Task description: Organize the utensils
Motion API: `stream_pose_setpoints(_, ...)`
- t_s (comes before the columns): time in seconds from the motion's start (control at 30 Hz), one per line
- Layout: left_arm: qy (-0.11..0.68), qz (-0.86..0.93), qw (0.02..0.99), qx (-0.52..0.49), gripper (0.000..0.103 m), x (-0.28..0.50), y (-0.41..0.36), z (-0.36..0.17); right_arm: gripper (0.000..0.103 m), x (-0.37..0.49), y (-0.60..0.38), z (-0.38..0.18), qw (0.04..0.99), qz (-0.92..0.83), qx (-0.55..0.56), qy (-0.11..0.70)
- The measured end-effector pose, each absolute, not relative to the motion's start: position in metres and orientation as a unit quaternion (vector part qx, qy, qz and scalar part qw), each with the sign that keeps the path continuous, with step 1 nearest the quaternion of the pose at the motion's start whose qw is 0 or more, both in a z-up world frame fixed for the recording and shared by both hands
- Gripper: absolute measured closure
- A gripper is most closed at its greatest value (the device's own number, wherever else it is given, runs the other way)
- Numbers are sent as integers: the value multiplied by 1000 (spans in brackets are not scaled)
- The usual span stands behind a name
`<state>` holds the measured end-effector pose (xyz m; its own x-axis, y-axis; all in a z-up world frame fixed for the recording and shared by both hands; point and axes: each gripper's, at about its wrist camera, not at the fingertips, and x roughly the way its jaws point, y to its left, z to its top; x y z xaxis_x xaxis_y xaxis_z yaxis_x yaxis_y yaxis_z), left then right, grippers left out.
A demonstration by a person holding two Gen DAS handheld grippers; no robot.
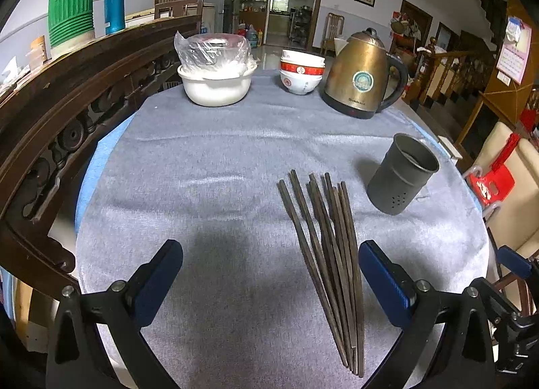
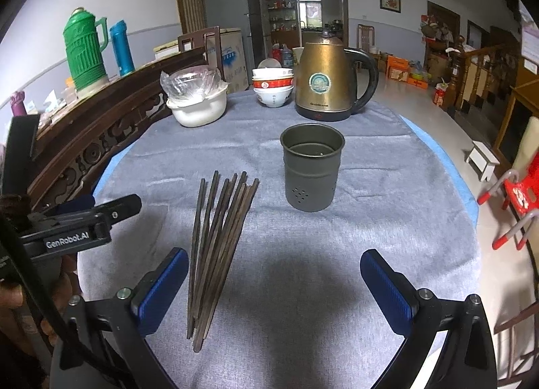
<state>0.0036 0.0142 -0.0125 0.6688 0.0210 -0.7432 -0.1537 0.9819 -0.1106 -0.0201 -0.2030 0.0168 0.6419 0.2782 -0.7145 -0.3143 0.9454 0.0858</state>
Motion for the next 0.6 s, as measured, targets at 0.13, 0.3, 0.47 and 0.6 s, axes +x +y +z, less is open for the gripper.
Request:
stream_pose_setpoints(0.13, 409, 58, 907, -81, 0, 4, 15, -15, 0, -16, -209, 10, 901, 162, -13, 403)
stream_pose_setpoints(0.3, 412, 60, 906, -81, 0, 5, 15, -16, 0, -14, -210, 10, 901, 167, -9, 399)
stream_pose_setpoints(0.47, 414, 57, 905, -81, 0, 7, 16, -18, 0, -12, -206, 9, 900, 168, -11, 401)
stream_pose_setpoints(0.6, 414, 55, 905, -83, 0, 7, 16, -18, 0, -10, -205, 8, 900, 167, -14, 403)
